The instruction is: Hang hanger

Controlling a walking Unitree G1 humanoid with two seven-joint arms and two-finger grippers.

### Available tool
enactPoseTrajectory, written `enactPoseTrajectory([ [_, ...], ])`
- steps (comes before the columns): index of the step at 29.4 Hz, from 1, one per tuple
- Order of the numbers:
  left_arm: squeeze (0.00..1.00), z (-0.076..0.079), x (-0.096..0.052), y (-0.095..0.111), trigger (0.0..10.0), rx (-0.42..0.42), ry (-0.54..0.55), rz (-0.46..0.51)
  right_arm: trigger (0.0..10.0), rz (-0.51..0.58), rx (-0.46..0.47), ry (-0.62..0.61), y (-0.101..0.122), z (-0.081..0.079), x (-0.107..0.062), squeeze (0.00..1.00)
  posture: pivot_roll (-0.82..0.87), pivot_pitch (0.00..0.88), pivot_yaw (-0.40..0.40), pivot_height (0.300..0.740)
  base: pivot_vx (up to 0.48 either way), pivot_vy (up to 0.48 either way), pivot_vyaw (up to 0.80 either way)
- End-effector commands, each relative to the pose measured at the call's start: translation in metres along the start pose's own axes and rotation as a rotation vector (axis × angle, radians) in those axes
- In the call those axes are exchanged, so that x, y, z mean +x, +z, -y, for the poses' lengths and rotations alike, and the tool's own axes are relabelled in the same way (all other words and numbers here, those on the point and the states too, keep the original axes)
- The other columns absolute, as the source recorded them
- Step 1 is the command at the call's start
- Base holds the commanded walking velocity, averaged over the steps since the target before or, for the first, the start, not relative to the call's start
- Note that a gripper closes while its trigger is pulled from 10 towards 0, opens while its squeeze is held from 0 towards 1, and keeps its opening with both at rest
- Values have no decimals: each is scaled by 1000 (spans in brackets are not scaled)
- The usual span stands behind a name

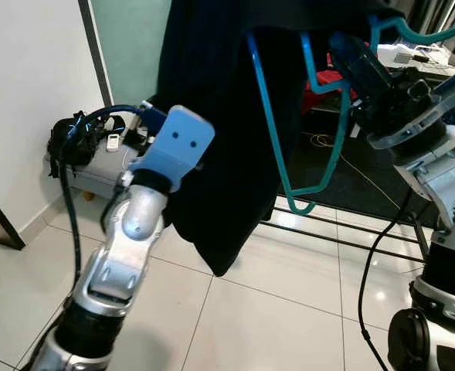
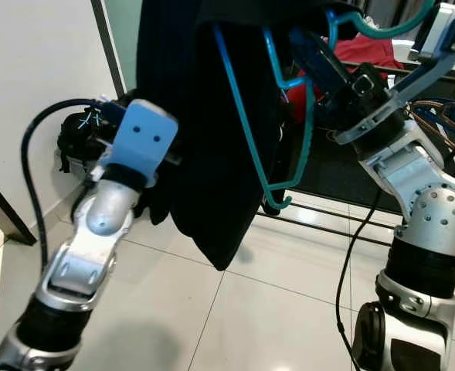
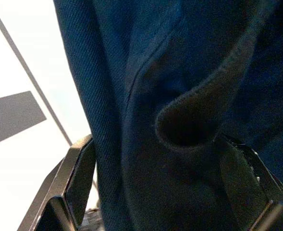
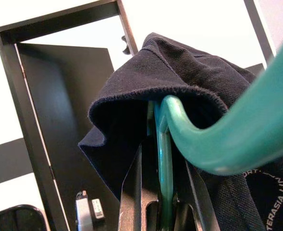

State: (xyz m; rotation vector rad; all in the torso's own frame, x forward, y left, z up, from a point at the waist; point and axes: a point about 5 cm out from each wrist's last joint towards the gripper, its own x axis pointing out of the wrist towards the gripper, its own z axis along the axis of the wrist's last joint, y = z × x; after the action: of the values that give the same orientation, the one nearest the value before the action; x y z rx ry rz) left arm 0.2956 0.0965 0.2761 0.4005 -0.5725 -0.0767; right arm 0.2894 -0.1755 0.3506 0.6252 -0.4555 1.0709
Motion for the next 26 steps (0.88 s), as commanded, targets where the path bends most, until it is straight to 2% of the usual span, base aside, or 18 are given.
enactPoseTrajectory([
  [1, 0, 1, 4, 5, 10000, -45, 8, 26, 10000, 39, -36, 41, 9, -8, 4, 0, -51, 7, -54, 740, 0, 0, 0],
  [9, 0, 0, 6, 10, 10000, -76, 27, 46, 10000, 38, -34, 28, 7, -7, 3, 0, -48, 5, -54, 740, 0, 0, 0],
  [10, 0, -1, 6, 10, 8667, -80, 31, 48, 10000, 37, -33, 26, 6, -6, 3, 0, -48, 3, -55, 740, 0, 0, 0],
  [11, 0, -1, 6, 11, 2902, -84, 34, 50, 10000, 35, -34, 21, 6, -6, 4, 0, -48, 2, -56, 740, 0, 0, 0],
  [13, 0, -1, 7, 11, 2902, -87, 35, 52, 10000, 33, -35, 17, 5, -5, 4, 0, -48, 1, -56, 740, 0, 0, 0],
  [14, 0, -2, 7, 11, 0, -94, 36, 54, 10000, 30, -37, 11, 4, -4, 4, 0, -48, 1, -56, 740, 0, 0, 0],
  [26, 0, -7, 5, 8, 0, -106, 50, 45, 10000, -1, -68, -88, -7, 7, 2, 0, -41, 8, -55, 740, 0, 0, 0],
])
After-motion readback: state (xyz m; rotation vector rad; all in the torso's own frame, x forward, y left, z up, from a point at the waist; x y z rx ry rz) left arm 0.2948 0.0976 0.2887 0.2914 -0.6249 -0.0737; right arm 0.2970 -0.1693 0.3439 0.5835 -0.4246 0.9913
